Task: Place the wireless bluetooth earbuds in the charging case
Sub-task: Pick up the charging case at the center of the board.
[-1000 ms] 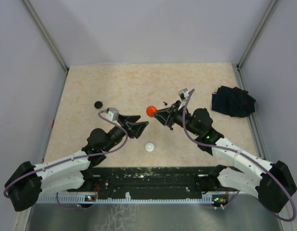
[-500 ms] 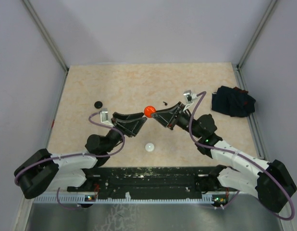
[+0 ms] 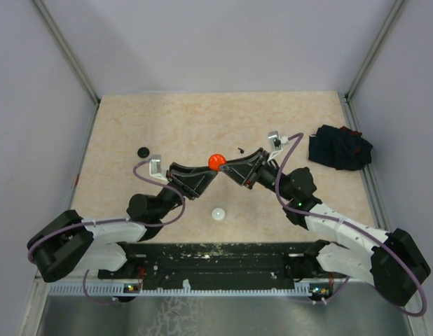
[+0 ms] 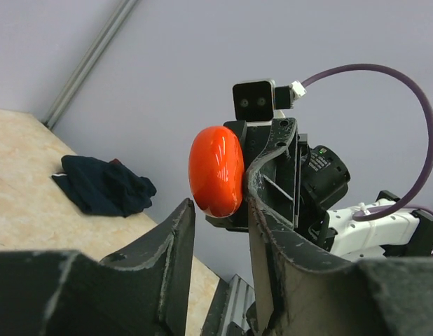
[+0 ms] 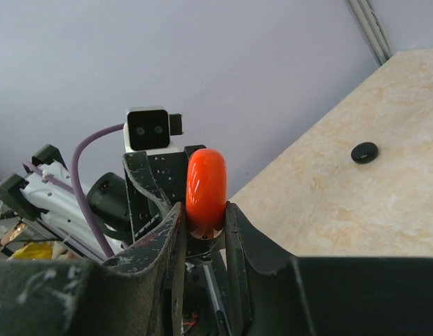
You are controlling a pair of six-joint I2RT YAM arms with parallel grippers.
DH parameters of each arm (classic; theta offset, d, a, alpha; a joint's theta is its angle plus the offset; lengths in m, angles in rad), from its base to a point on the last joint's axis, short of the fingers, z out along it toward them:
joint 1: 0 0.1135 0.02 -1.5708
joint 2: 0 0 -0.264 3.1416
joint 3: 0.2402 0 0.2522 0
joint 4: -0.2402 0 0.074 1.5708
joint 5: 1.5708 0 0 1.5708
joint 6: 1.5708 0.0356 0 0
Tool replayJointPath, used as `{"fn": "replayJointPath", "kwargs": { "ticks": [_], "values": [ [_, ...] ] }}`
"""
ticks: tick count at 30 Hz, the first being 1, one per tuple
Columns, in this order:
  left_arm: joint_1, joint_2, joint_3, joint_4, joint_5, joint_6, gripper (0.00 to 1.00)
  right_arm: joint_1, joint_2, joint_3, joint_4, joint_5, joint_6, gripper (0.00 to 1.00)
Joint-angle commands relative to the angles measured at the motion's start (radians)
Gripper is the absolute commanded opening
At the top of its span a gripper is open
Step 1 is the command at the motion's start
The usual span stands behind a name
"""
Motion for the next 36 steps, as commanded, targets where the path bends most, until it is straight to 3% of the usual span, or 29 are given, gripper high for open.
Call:
{"fn": "replayJointPath", "kwargs": {
  "ticks": [1, 6, 11, 20, 36],
  "values": [
    [0.001, 0.027, 0.03, 0.17, 0.029, -0.038, 0.4, 0.011, 0.012, 0.003, 0.087, -0.016, 0.006, 0.0],
    [0.002, 0.06, 0.033, 0.234, 0.025, -0.063, 0.32, 0.02, 0.031, -0.002, 0.101, -0.026, -0.003, 0.0],
    [0.002, 0.065, 0.02, 0.271, 0.008, -0.071, 0.3, 0.022, 0.025, -0.027, 0.101, -0.024, -0.025, 0.0],
    [0.002, 0.032, -0.003, 0.271, -0.006, -0.063, 0.48, 0.022, -0.001, -0.038, 0.089, 0.007, -0.028, 0.0],
    [0.002, -0.001, -0.003, 0.272, -0.018, -0.075, 0.42, 0.023, 0.003, -0.06, 0.104, -0.004, -0.028, 0.0]
  ]
}}
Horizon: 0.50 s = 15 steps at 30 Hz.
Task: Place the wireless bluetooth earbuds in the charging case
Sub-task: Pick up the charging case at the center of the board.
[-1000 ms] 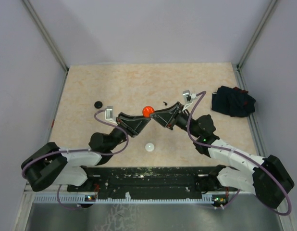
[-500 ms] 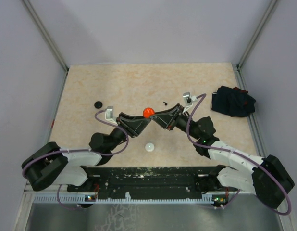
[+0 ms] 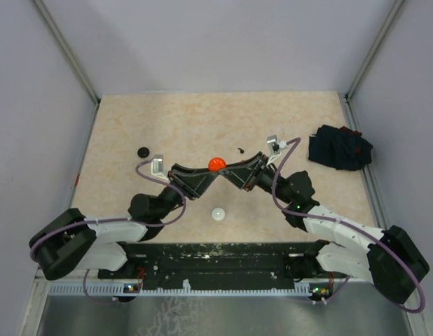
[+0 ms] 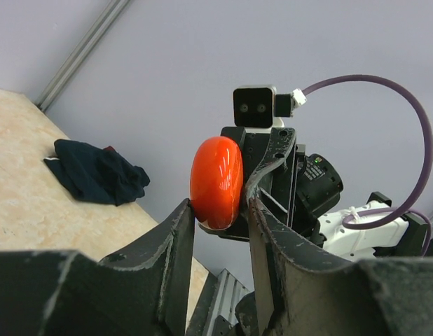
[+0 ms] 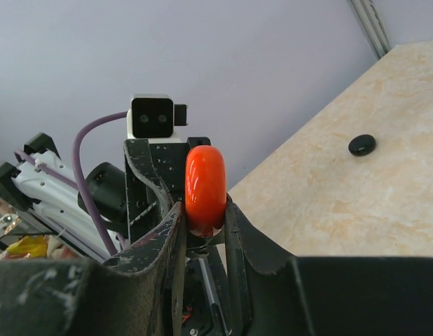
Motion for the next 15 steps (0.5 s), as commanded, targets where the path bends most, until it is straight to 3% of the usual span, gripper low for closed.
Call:
{"fn": "replayJointPath", "kwargs": {
  "ticks": [1, 9, 13, 15],
  "values": [
    [0.002, -0.035, -0.004, 0.271, -0.025, -0.01, 0.42, 0.01, -0.021, -0.012, 0.038, -0.01, -0.016, 0.0],
    [0.002, -0.014, 0.008, 0.271, -0.006, -0.026, 0.39, 0.011, -0.018, -0.005, 0.036, -0.021, -0.016, 0.0],
    [0.002, -0.016, 0.01, 0.271, -0.006, -0.014, 0.29, 0.012, -0.011, -0.004, 0.028, -0.034, -0.026, 0.0],
    [0.002, -0.023, 0.003, 0.271, -0.015, 0.001, 0.18, 0.011, -0.013, -0.005, 0.014, -0.047, -0.041, 0.0]
  ]
}}
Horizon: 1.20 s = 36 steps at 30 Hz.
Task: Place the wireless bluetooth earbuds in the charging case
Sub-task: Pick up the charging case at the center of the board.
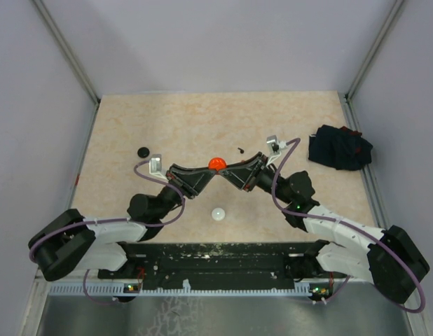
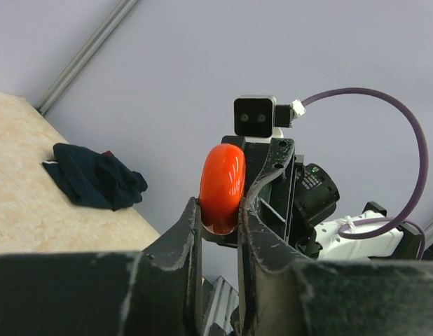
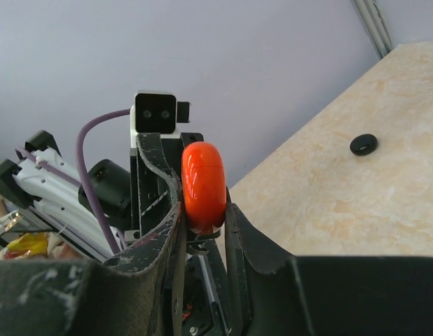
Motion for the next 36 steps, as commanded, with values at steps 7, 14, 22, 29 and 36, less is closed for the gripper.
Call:
{"fn": "replayJointPath", "kwargs": {
  "ticks": [7, 14, 22, 29, 36],
  "values": [
    [0.003, -0.053, -0.068, 0.261, -0.027, 0.111, 0.0, 0.004, -0.069, 0.009, -0.14, -0.044, -0.137, 0.27],
    [0.072, -0.223, -0.114, -0.081, 0.089, 0.197, 0.0, -0.037, -0.147, 0.096, -0.414, -0.062, -0.298, 0.52],
    [0.179, -0.427, -0.035, -0.652, 0.238, 0.358, 0.0, -0.039, -0.127, 0.252, -0.683, -0.131, -0.479, 0.6],
    [0.238, -0.452, 0.047, -0.91, 0.353, 0.522, 0.0, -0.039, -0.148, 0.294, -0.797, -0.162, -0.618, 0.67],
    [0.26, -0.376, 0.093, -0.931, 0.524, 0.637, 0.0, -0.039, -0.022, 0.496, -1.076, -0.285, -0.787, 0.69]
  ]
}}
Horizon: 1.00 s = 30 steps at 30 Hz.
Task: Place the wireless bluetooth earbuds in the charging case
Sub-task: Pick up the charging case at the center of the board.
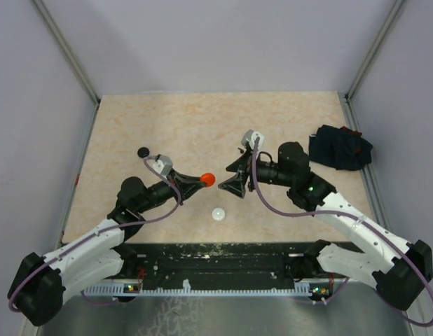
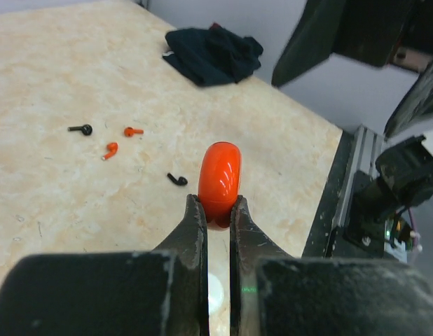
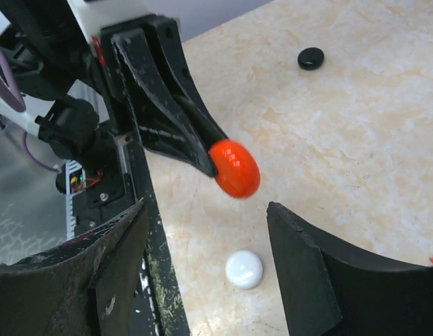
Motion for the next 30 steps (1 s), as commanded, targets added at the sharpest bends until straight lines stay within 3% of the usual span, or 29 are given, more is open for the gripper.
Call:
{"fn": "replayJointPath", "kwargs": {
  "ticks": [1, 6, 14, 24, 30],
  "values": [
    [0.011, 0.041, 0.061, -0.052, 0.167, 0.119, 0.0, -0.007, 0.092, 0.188, -0.179, -0.107, -0.147, 0.69],
    [0.013, 0.07, 0.095, -0.042, 0.262, 0.154, 0.0, -0.005, 0.182, 0.278, -0.279, -0.22, -0.218, 0.69],
    [0.013, 0.089, 0.112, -0.034, 0.355, 0.162, 0.0, -0.006, 0.244, 0.293, -0.335, -0.272, -0.299, 0.64],
    [0.013, 0.116, 0.142, -0.064, 0.405, 0.165, 0.0, -0.004, 0.284, 0.277, -0.314, -0.326, -0.309, 0.47],
    [0.013, 0.138, 0.161, -0.085, 0.424, 0.168, 0.01, -0.003, 0.286, 0.274, -0.297, -0.335, -0.308, 0.28]
  ]
}}
